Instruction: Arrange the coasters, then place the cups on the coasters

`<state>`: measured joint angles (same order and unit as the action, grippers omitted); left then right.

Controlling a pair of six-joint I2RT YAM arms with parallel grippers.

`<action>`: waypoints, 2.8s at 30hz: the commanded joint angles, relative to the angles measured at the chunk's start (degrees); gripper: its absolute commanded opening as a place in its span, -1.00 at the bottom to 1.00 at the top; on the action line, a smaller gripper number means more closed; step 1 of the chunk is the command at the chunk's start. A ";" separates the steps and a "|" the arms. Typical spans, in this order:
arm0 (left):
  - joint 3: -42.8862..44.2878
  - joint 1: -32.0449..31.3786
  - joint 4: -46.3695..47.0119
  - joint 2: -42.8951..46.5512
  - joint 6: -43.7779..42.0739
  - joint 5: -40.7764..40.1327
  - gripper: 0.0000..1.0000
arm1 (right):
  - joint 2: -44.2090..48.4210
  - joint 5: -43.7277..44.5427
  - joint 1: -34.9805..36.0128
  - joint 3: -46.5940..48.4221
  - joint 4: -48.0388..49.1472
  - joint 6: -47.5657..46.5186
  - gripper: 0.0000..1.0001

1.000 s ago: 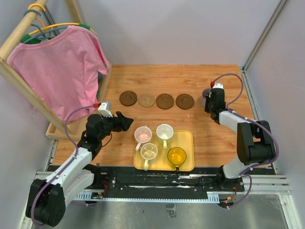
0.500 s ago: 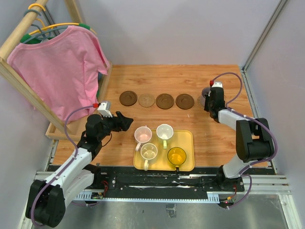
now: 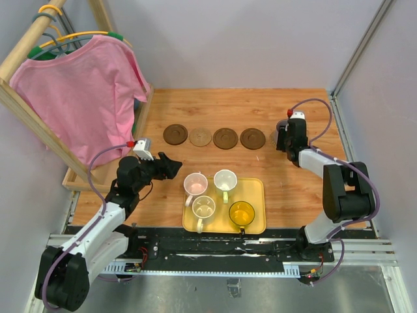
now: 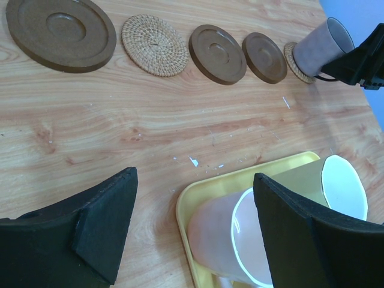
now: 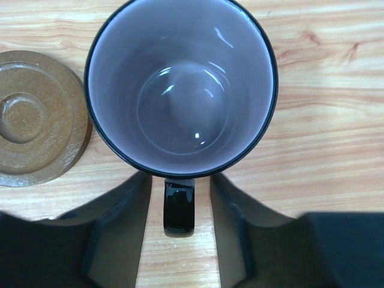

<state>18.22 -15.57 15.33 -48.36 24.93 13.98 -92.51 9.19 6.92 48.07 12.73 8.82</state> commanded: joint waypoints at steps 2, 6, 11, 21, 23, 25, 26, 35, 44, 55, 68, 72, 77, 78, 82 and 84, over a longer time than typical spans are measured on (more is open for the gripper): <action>0.20 -0.42 1.12 1.21 0.05 -0.38 0.63 | 2.58 1.42 -0.94 0.54 0.80 0.84 0.16; 0.22 -0.42 1.09 1.31 0.20 -0.19 0.63 | 3.03 1.73 -0.94 0.51 -0.48 1.08 0.34; 0.22 -0.41 0.86 1.62 0.21 -0.11 0.63 | 6.59 1.29 -0.90 -1.17 -1.74 2.73 0.67; 0.84 -0.38 0.91 0.82 -0.01 0.78 0.63 | 24.11 -1.31 2.25 -4.57 -12.26 8.99 0.93; 0.96 -0.42 0.94 0.47 -0.12 1.13 0.64 | 27.48 -2.19 3.96 -4.64 -15.76 9.93 0.94; 1.01 -0.42 0.93 0.29 -0.16 1.29 0.64 | 30.70 -3.48 6.18 -4.65 -19.79 10.64 0.94; 0.91 -0.42 0.84 0.26 -0.22 1.31 0.64 | 32.08 -4.07 7.66 -4.64 -21.56 11.00 0.93; 1.35 -0.42 0.48 -0.21 -0.13 2.25 0.64 | 39.04 -6.36 25.22 -2.86 -35.22 15.38 0.97; 2.48 -0.42 -0.58 -2.92 0.30 4.28 0.65 | 38.16 -3.41 41.54 -0.38 -38.03 19.44 0.97; 1.67 -0.42 -2.00 0.54 0.58 4.51 0.66 | 31.11 -0.95 48.78 -0.68 -37.44 23.39 0.97; 0.02 -0.42 -1.32 1.61 1.01 4.31 0.67 | 20.96 0.63 51.00 0.38 -35.55 22.91 0.97; -0.04 -0.38 -0.79 0.89 1.05 4.39 0.67 | 17.61 2.98 51.13 0.83 -36.21 22.98 0.97; -0.46 -0.42 0.01 0.20 1.15 4.58 0.67 | 15.99 7.43 51.44 1.48 -39.06 23.92 0.98; -0.61 -0.42 0.22 0.07 1.29 4.57 0.67 | 15.97 8.29 51.44 1.60 -39.72 24.15 0.99; -0.95 -0.40 1.01 -0.64 1.43 4.76 0.67 | 16.53 10.20 51.46 1.42 -40.81 24.81 1.00; -0.99 -0.42 1.29 -1.05 1.46 4.84 0.67 | 16.51 9.65 51.49 1.37 -40.33 24.53 0.97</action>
<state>17.91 -15.59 13.87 -48.75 26.02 17.82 -76.51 15.49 57.21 48.05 -25.78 32.10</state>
